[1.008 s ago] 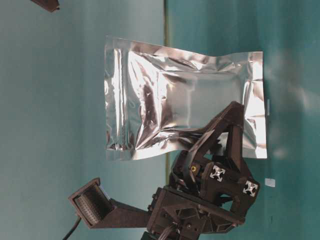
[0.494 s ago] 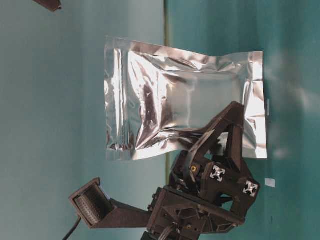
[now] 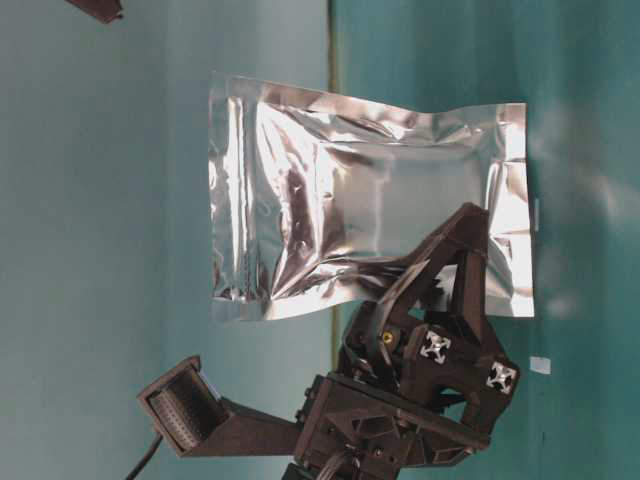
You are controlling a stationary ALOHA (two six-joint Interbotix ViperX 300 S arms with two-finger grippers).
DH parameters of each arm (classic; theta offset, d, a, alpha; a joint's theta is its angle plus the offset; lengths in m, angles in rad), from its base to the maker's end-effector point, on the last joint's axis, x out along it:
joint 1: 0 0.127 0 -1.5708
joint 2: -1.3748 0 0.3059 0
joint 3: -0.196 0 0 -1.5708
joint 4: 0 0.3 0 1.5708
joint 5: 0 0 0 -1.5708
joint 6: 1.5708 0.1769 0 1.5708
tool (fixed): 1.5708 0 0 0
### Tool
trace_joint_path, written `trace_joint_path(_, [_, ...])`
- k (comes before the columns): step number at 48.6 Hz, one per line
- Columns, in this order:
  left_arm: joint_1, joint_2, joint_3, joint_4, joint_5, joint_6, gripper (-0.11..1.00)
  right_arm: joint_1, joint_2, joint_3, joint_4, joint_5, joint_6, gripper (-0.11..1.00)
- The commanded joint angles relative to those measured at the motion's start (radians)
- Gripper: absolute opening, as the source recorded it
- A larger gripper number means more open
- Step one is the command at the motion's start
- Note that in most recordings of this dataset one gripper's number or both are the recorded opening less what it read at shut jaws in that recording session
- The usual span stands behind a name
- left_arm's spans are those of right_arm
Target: Hand over the silver zip bag and make it stand upright.
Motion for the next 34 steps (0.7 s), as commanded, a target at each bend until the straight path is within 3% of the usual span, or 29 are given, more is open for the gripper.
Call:
trace_joint_path(1, [-0.008, -0.005, -0.002, 0.002, 0.002, 0.002, 0.29, 0.0, -0.008, -0.009, 0.002, -0.011, 0.009, 0.86])
trace_joint_path(34, [-0.008, -0.005, -0.003, 0.002, 0.003, 0.002, 0.29, 0.0, -0.008, -0.005, 0.011, -0.031, 0.009, 0.86])
